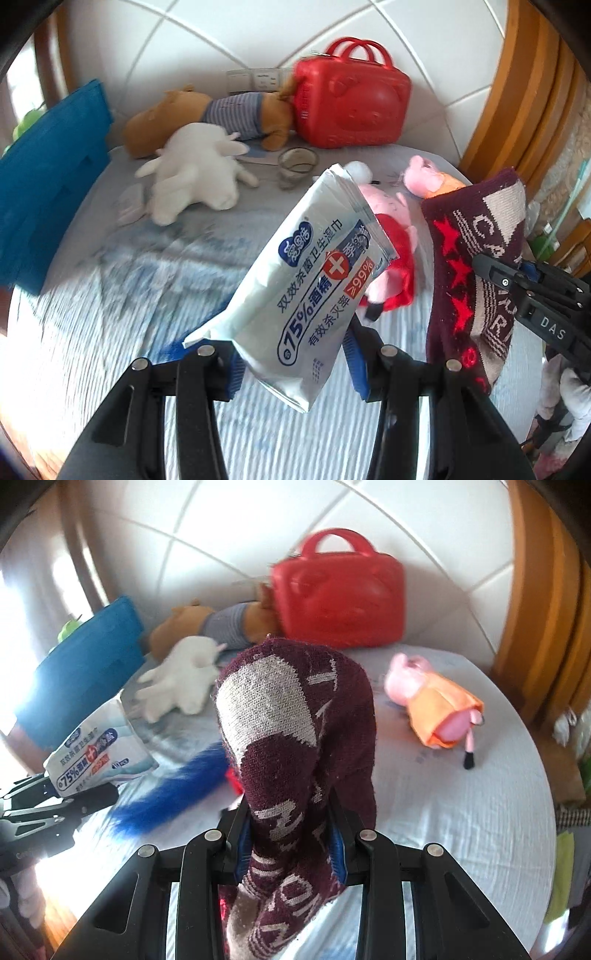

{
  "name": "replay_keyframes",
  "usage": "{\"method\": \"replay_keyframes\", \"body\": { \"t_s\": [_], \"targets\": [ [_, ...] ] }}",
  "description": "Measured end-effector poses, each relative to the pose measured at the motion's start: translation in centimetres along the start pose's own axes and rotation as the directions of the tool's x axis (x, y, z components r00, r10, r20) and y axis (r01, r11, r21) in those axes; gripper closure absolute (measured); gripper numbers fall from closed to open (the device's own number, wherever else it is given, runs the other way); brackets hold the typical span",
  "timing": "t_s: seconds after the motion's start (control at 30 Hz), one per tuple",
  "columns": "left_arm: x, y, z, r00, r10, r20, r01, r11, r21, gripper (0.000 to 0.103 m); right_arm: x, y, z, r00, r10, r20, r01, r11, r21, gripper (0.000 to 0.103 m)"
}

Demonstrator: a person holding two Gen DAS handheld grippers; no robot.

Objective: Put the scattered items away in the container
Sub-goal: 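Carry the wipes pack in the left gripper while the right gripper carries the hat to the crate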

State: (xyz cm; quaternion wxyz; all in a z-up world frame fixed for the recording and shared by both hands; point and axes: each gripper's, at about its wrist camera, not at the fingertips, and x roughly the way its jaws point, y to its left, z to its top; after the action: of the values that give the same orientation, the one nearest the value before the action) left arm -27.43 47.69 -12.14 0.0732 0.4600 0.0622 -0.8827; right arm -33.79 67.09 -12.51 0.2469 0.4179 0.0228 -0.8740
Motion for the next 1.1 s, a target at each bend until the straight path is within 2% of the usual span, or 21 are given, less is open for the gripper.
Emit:
{"method": "replay_keyframes", "body": {
  "t_s": [0.4, 0.63, 0.9, 1.1],
  "targets": [
    [-6.9, 8.9, -4.7, 0.997, 0.041, 0.067, -0.034, 0.994, -0.101, 0.058, -3.3, 11.7, -1.4, 0.995, 0.094, 0.02, -0.09, 0.984, -0.156, 0.07],
    [-11.6, 15.7, -9.3, 0.99, 0.094, 0.109, -0.074, 0.981, -0.178, 0.058, -5.0, 19.2, -2.8, 0.989, 0.145, 0.024, -0.135, 0.961, -0.241, 0.07],
    [-16.3, 23.5, -15.8, 0.978, 0.174, 0.116, -0.136, 0.952, -0.275, 0.058, -6.0, 28.7, -5.5, 0.977, 0.213, -0.003, -0.201, 0.92, -0.337, 0.07],
    [-18.8, 28.1, -19.1, 0.968, 0.233, 0.098, -0.184, 0.915, -0.358, 0.058, -5.7, 35.1, -7.2, 0.96, 0.275, -0.053, -0.273, 0.876, -0.397, 0.07]
  ]
}}
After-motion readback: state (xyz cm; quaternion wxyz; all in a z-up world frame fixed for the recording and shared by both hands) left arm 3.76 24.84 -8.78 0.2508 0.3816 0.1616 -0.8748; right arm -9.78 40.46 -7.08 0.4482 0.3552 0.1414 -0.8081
